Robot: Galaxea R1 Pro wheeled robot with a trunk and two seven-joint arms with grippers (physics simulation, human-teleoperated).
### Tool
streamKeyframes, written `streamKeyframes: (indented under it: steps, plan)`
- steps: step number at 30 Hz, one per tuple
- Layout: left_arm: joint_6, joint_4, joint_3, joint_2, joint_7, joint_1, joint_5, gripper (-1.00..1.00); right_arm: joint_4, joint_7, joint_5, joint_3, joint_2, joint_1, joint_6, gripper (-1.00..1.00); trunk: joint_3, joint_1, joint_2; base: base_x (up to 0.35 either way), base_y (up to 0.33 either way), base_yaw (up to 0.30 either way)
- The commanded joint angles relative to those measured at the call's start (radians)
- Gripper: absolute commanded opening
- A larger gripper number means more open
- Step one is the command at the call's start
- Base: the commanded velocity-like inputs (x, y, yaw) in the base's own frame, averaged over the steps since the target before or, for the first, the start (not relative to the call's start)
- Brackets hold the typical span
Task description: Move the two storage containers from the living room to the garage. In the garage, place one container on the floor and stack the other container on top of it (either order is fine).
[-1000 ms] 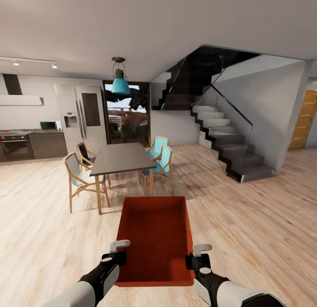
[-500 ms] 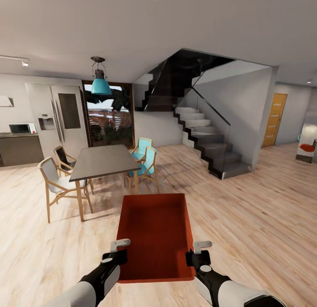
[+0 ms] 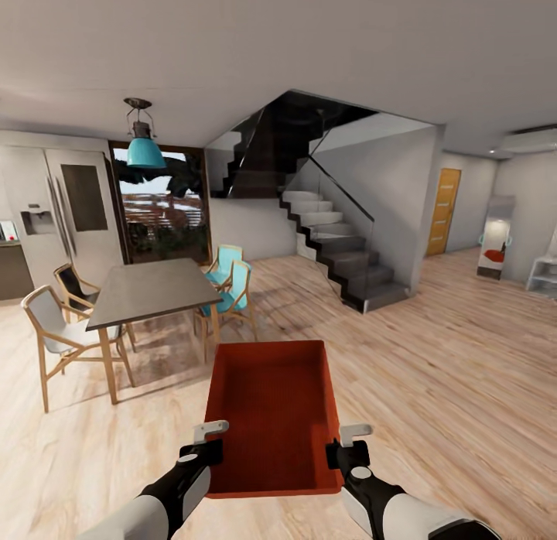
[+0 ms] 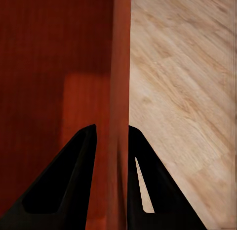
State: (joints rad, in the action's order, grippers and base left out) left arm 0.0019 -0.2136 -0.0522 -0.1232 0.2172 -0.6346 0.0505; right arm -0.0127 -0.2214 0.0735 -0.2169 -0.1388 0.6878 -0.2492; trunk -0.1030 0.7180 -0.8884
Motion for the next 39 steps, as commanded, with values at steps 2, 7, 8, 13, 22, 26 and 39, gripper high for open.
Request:
streamKeyframes:
  steps: [2,7,8,13,22,26,39]
  plan:
    - [0.001,0.0,0.048,0.006,-0.079,0.001,0.015,-1.0,-0.001,0.002,-0.006,0.06,0.001,0.013,0.0,-1.0,-0.001,0.0,-0.001,0.0,0.0,-0.218]
    - [0.001,0.001,0.047,0.005,-0.079,0.001,0.015,-1.0,-0.001,0.003,-0.006,0.06,0.001,0.013,-0.001,-1.0,0.002,0.0,-0.001,0.018,0.0,-0.216]
    - [0.001,0.001,0.047,0.005,-0.079,0.001,0.015,-1.0,-0.001,0.003,-0.006,0.06,0.001,0.013,-0.001,-1.0,0.003,0.0,-0.001,0.116,0.0,-0.2]
    - [0.001,0.002,0.05,0.005,-0.079,0.001,0.011,-1.0,-0.001,0.003,-0.006,0.06,0.001,0.013,-0.001,-1.0,0.003,0.0,-0.001,0.25,0.0,-0.11]
    - [0.001,0.002,0.054,0.005,-0.079,0.001,0.008,-1.0,-0.001,0.002,-0.005,0.062,0.001,0.013,-0.001,-1.0,0.003,0.0,-0.001,0.32,0.0,-0.006]
    - [0.001,0.002,0.054,0.005,-0.079,0.001,0.008,-1.0,-0.001,0.002,-0.004,0.062,0.001,0.013,-0.001,-1.0,0.003,0.0,-0.001,0.322,0.0,0.0]
    - [0.001,0.002,0.055,0.005,-0.079,0.001,0.006,-1.0,-0.001,0.002,-0.006,0.062,0.0,0.013,-0.001,-1.0,0.003,0.0,-0.001,0.322,0.0,-0.005]
